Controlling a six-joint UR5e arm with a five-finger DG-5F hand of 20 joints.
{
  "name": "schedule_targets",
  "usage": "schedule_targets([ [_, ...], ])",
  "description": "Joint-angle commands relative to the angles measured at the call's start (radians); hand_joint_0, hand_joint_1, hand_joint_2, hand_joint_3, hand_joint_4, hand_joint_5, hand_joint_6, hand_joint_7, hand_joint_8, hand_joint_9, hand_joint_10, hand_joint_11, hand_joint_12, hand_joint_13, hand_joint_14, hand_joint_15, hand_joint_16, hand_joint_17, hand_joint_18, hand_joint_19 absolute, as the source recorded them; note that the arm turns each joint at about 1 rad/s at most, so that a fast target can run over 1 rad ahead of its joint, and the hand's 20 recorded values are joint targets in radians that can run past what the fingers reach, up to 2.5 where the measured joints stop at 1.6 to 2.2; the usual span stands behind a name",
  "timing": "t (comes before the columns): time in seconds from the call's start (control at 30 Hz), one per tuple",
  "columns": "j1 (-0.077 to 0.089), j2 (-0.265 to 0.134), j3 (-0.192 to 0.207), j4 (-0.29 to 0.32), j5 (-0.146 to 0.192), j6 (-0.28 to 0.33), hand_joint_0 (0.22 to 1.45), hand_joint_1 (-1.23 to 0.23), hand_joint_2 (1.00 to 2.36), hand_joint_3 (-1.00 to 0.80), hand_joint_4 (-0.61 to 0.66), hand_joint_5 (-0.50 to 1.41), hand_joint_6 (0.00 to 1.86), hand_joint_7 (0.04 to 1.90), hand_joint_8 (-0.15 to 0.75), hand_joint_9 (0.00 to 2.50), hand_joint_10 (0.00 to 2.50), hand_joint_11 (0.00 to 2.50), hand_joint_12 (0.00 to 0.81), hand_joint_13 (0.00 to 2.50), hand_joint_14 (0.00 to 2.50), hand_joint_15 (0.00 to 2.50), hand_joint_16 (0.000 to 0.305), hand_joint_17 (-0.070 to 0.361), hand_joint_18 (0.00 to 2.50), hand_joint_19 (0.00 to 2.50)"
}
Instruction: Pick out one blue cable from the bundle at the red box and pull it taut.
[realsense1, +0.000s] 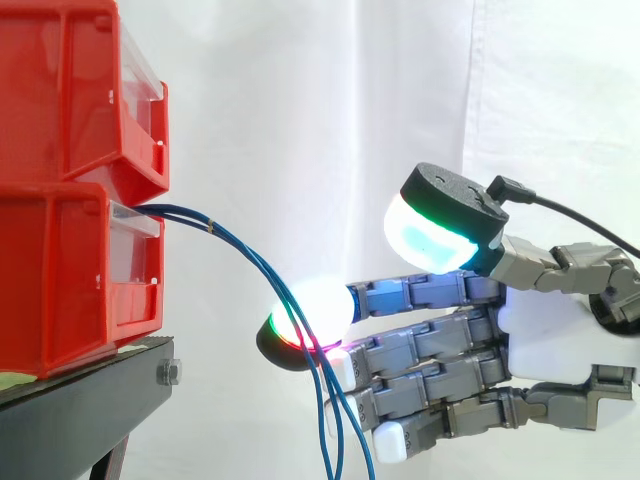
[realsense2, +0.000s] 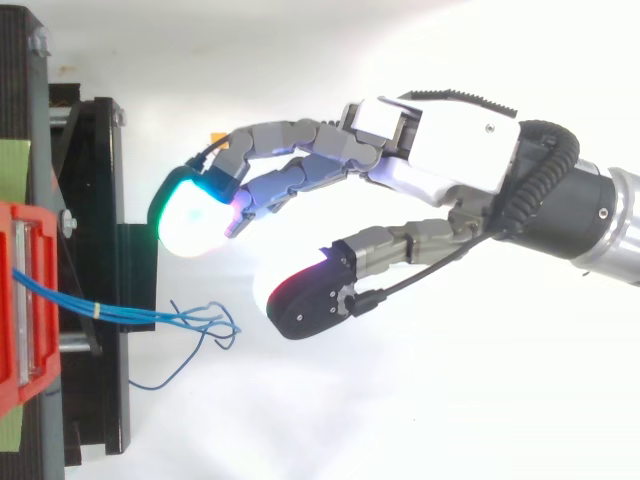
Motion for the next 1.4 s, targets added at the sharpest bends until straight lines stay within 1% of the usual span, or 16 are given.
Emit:
schedule_targets([
  [0.0, 0.005, -0.002, 0.0, 0.006, 0.004, -0.006, 0.51, -0.66, 1.0, -0.5, 0.16, -0.2, 0.5, 0.92, 0.212, 0.6, 0.02, 0.57, 0.317, 0.62, 0.02, 0.51, 0.05, 0.112, 0.48, 0.71],
  [0.1, 0.005, -0.032, 0.015, 0.007, 0.001, -0.001, 0.5, -0.63, 1.0, -0.5, 0.16, -0.2, 0.5, 0.91, 0.215, 0.6, 0.02, 0.58, 0.316, 0.62, 0.02, 0.52, 0.05, 0.112, 0.47, 0.72],
  [0.17, 0.003, -0.067, 0.048, 0.007, -0.002, 0.008, 0.5, -0.62, 1.0, -0.5, 0.16, -0.2, 0.5, 0.91, 0.217, 0.61, 0.02, 0.57, 0.316, 0.62, 0.02, 0.51, 0.05, 0.113, 0.47, 0.72],
  [0.2, 0.003, -0.084, 0.087, -0.007, -0.003, 0.021, 0.51, -0.62, 1.0, -0.5, 0.16, -0.19, 0.5, 0.91, 0.215, 0.61, 0.02, 0.57, 0.318, 0.62, 0.02, 0.52, 0.05, 0.112, 0.47, 0.72],
  [0.23, 0.005, -0.084, 0.092, -0.017, -0.006, 0.024, 0.51, -0.62, 1.0, -0.5, 0.16, -0.19, 0.5, 0.91, 0.217, 0.6, 0.02, 0.57, 0.318, 0.62, 0.02, 0.51, 0.05, 0.112, 0.47, 0.73],
  [0.27, 0.008, -0.084, 0.1, -0.048, -0.017, 0.03, 0.51, -0.61, 1.0, -0.5, 0.16, -0.19, 0.5, 0.91, 0.217, 0.61, 0.02, 0.57, 0.318, 0.62, 0.02, 0.52, 0.05, 0.112, 0.47, 0.73],
  [0.33, 0.009, -0.084, 0.114, -0.07, -0.023, 0.03, 0.51, -0.61, 1.0, -0.5, 0.16, -0.19, 0.5, 0.91, 0.219, 0.61, 0.02, 0.58, 0.321, 0.62, 0.02, 0.52, 0.05, 0.112, 0.47, 0.72],
  [0.53, 0.015, -0.089, 0.114, -0.034, -0.028, 0.028, 0.51, -0.6, 1.0, -0.5, 0.16, -0.19, 0.5, 0.91, 0.218, 0.61, 0.02, 0.57, 0.316, 0.63, 0.02, 0.52, 0.049, 0.111, 0.47, 0.72],
  [0.63, 0.022, -0.104, 0.12, 0.001, -0.023, 0.03, 0.52, -0.61, 1.0, -0.5, 0.16, -0.19, 0.5, 0.91, 0.216, 0.61, 0.02, 0.58, 0.314, 0.63, 0.02, 0.53, 0.049, 0.11, 0.47, 0.73],
  [0.67, 0.022, -0.115, 0.133, 0.004, -0.026, 0.036, 0.52, -0.61, 1.0, -0.5, 0.16, -0.19, 0.5, 0.91, 0.216, 0.62, 0.02, 0.57, 0.317, 0.64, 0.02, 0.53, 0.049, 0.11, 0.47, 0.73],
  [0.77, 0.023, -0.13, 0.152, 0.006, -0.028, 0.06, 0.52, -0.61, 1.0, -0.5, 0.16, -0.19, 0.5, 0.92, 0.215, 0.62, 0.02, 0.58, 0.317, 0.64, 0.02, 0.53, 0.049, 0.11, 0.47, 0.73],
  [0.87, 0.025, -0.137, 0.157, 0.009, -0.037, 0.085, 0.52, -0.6, 1.0, -0.5, 0.16, -0.19, 0.5, 0.92, 0.216, 0.62, 0.02, 0.58, 0.315, 0.64, 0.02, 0.53, 0.048, 0.109, 0.47, 0.73],
  [0.93, 0.023, -0.137, 0.157, 0.009, -0.042, 0.091, 0.53, -0.59, 1.0, -0.49, 0.16, -0.19, 0.5, 0.93, 0.213, 0.62, 0.02, 0.58, 0.311, 0.64, 0.02, 0.53, 0.048, 0.107, 0.47, 0.74],
  [1.03, 0.023, -0.137, 0.157, 0.006, -0.048, 0.097, 0.57, -0.55, 1.01, -0.41, 0.14, -0.19, 0.5, 0.93, 0.205, 0.63, 0.02, 0.58, 0.306, 0.64, 0.02, 0.54, 0.046, 0.103, 0.46, 0.74],
  [1.17, 0.025, -0.137, 0.157, 0.007, -0.062, 0.116, 0.57, -0.54, 1.01, -0.41, 0.14, -0.19, 0.5, 0.93, 0.21, 0.63, 0.02, 0.59, 0.304, 0.64, 0.02, 0.55, 0.046, 0.103, 0.46, 0.75],
  [1.37, 0.02, -0.137, 0.157, 0.004, -0.083, 0.131, 0.57, -0.54, 1.01, -0.41, 0.14, -0.18, 0.5, 0.94, 0.213, 0.64, 0.02, 0.6, 0.305, 0.64, 0.02, 0.55, 0.046, 0.104, 0.47, 0.76],
])
